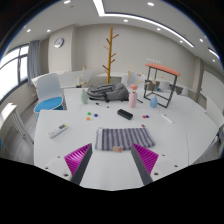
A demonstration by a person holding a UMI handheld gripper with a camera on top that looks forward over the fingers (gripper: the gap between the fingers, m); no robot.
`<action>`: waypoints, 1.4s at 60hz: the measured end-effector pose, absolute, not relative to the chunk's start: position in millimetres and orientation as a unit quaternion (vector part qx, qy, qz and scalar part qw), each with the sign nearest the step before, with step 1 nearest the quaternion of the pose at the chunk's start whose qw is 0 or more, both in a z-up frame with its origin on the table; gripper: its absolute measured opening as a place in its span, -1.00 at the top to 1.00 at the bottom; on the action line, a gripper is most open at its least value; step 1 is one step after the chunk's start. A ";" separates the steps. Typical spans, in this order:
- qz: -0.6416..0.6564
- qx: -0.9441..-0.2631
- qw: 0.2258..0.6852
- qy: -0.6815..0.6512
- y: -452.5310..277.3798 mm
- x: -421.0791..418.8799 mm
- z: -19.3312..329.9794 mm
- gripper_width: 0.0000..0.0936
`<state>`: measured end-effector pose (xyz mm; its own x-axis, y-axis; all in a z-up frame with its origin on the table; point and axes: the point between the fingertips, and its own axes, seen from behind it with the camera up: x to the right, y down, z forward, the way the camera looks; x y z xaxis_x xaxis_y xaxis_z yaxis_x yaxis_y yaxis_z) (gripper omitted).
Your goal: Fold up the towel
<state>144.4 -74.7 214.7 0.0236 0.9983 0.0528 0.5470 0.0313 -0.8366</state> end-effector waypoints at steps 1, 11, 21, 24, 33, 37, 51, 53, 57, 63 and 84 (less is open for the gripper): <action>0.320 -0.618 0.354 -0.625 -81.4 140.5 213.2 -0.82; 0.328 -0.609 0.350 -0.632 -121.8 108.9 168.3 -0.82; 0.318 -0.600 0.357 -0.641 -141.1 60.2 115.0 -0.82; 0.316 -0.605 0.351 -0.640 -144.9 45.1 99.3 -0.82; 0.308 -0.613 0.350 -0.638 -144.3 -6.5 57.0 -0.82; 0.303 -0.615 0.350 -0.639 -143.7 -28.6 40.3 -0.82; 0.280 -0.626 0.344 -0.642 -135.0 -76.5 -12.0 -0.71; 0.274 -0.627 0.344 -0.643 -133.4 -78.7 -18.7 -0.66; 0.284 -0.627 0.340 -0.641 -137.4 -80.5 -20.3 -0.46; 0.286 -0.616 0.334 -0.653 -147.6 -81.3 -24.0 0.48; 0.348 -0.653 0.206 -0.640 -242.1 -35.4 40.3 0.96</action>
<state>-35.4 -242.1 40.3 -0.0621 0.9796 -0.1912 0.6923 -0.0957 -0.7153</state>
